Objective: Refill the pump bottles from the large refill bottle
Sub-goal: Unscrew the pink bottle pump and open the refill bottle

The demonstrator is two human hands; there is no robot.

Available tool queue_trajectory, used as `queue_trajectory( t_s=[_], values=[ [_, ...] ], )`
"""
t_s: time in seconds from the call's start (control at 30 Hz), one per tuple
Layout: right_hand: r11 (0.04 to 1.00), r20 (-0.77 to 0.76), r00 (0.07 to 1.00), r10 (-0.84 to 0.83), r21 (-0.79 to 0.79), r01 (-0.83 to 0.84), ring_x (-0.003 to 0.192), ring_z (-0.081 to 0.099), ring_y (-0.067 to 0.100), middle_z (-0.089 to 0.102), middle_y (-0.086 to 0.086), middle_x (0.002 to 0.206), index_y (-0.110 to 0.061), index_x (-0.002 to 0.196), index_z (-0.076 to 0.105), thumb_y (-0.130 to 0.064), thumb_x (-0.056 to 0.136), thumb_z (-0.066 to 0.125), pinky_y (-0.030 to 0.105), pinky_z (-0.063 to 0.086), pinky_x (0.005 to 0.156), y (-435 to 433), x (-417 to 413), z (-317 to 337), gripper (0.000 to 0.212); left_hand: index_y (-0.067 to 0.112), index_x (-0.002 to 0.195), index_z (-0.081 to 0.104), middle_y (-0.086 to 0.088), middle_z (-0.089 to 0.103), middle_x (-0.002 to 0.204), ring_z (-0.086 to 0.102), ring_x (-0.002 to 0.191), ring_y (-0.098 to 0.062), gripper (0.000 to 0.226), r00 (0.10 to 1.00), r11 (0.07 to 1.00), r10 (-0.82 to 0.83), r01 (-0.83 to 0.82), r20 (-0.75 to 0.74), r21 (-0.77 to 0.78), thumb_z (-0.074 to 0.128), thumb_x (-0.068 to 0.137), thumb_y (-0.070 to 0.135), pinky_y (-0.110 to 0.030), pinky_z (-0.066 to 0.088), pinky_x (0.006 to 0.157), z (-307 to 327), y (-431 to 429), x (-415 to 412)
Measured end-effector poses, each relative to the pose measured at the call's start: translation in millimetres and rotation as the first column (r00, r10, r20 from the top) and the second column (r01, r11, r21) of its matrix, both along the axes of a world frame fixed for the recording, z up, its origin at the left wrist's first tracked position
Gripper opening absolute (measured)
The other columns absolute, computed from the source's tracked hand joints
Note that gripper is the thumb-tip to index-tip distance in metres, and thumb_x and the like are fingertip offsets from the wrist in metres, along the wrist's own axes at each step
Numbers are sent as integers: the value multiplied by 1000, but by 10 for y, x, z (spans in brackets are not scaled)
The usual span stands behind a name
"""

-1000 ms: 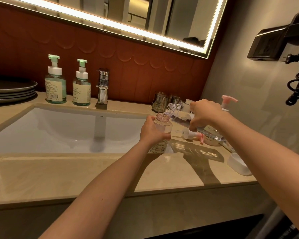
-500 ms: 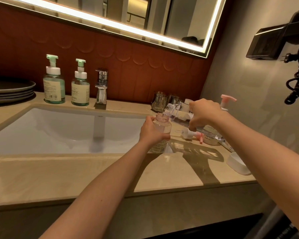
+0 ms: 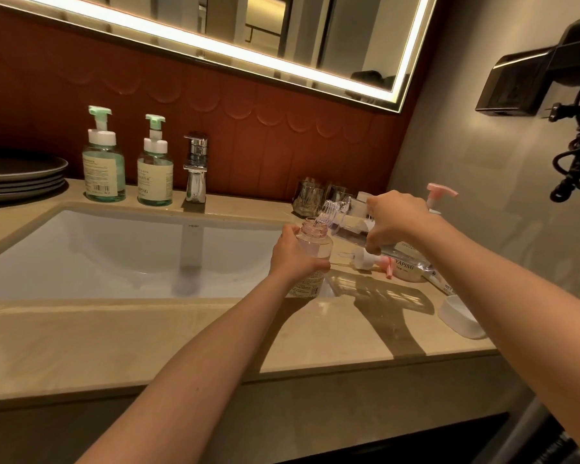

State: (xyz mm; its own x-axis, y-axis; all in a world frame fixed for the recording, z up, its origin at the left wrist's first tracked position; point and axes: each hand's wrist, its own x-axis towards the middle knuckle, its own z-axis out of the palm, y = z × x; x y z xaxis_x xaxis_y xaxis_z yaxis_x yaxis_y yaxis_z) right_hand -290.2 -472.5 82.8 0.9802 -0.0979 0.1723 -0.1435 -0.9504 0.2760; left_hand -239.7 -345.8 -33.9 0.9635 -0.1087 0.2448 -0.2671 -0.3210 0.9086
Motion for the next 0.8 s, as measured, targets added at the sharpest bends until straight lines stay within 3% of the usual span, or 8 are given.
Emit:
queue_trajectory(
  t_s=[0.8],
  values=[
    [1000,-9,1000,-21,-16,20,81,49,20,50,0,85,-17,104,50,-29,65,78,48,50,89,25,10,14,49,10,137,31,-8,45,138,45,122,-24,91,1000,1000,11,-11,6,11,85,65,23,-30,39,94,-10,16,30]
  ],
)
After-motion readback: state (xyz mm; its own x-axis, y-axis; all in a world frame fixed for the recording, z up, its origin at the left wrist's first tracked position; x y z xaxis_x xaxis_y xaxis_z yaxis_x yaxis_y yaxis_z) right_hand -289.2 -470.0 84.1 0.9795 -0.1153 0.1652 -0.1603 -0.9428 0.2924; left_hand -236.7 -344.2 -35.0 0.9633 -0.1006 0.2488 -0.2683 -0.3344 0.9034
